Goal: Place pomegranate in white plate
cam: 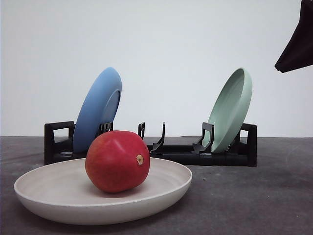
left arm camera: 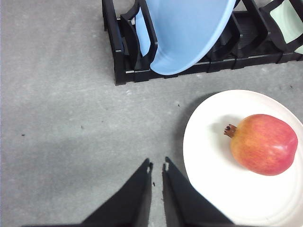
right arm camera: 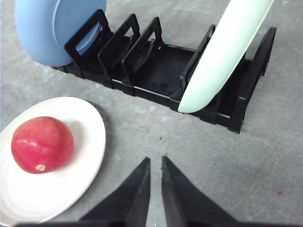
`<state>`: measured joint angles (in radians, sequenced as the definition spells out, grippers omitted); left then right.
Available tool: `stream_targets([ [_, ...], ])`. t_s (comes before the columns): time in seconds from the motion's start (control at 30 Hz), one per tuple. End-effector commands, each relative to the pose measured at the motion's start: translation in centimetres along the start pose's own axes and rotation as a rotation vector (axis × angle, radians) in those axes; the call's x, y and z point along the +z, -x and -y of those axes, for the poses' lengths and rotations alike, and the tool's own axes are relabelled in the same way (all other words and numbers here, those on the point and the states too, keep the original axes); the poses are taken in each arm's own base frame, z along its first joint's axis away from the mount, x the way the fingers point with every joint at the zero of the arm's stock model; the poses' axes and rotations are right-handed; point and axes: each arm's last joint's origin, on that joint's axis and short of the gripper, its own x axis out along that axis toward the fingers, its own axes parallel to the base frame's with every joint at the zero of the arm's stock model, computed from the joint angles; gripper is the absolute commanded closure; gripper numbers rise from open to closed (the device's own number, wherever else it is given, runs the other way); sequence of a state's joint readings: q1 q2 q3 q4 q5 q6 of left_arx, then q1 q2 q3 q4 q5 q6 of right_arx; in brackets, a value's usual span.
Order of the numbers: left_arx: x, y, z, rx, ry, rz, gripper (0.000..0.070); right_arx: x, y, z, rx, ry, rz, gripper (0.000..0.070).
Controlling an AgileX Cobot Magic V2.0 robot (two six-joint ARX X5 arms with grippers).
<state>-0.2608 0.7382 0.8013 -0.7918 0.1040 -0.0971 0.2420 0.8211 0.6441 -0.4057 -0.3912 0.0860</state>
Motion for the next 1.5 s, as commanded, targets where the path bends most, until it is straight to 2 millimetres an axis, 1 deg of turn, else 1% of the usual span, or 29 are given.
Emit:
stream_targets([
  [0.0, 0.0, 0.2, -0.1, 0.009, -0.021, 0.031, 0.0677, 0.2, -0.1, -0.1, 0.006, 0.000, 0.007, 0.0662],
  [0.13, -1.1, 0.1, -0.9, 0.048, -0.026, 0.143, 0.0677, 0.2, -0.1, -0.1, 0.006, 0.000, 0.007, 0.0662],
  [0.23, -2.3, -0.2, -1.8, 0.096, -0.023, 0.249, 0.0677, 0.2, -0.1, -0.1, 0.006, 0.000, 0.007, 0.0662],
  [0.4, -5.0, -0.9, -3.2, 0.227, 0.011, 0.421, 0.0677, 0.2, -0.1, -0.1, 0.006, 0.000, 0.007, 0.0662],
  [0.5, -6.8, -1.7, -3.7, 0.270, 0.019, 0.491, 0.0677, 0.2, -0.1, -0.1, 0.006, 0.000, 0.008, 0.0662],
  [0.7, -10.4, -3.8, -4.4, 0.296, 0.030, 0.515, 0.0677, 0.2, -0.1, -0.1, 0.006, 0.000, 0.008, 0.0662],
  [0.9, -13.0, -5.7, -4.9, 0.305, 0.045, 0.531, 0.0677, 0.2, -0.1, -0.1, 0.006, 0.000, 0.009, 0.0662],
  [0.97, -13.3, -5.8, -4.9, 0.306, 0.043, 0.566, 0.0677, 0.2, -0.1, -0.1, 0.006, 0.001, 0.009, 0.0662],
  [1.07, -13.0, -5.6, -4.9, 0.319, -0.006, 0.605, 0.0677, 0.2, -0.1, 0.0, 0.006, 0.001, 0.010, 0.0662],
  [1.47, -13.1, -5.6, -4.8, 0.320, -0.016, 0.597, 0.0677, 0.2, -0.1, -0.1, 0.006, 0.001, 0.010, 0.0662],
])
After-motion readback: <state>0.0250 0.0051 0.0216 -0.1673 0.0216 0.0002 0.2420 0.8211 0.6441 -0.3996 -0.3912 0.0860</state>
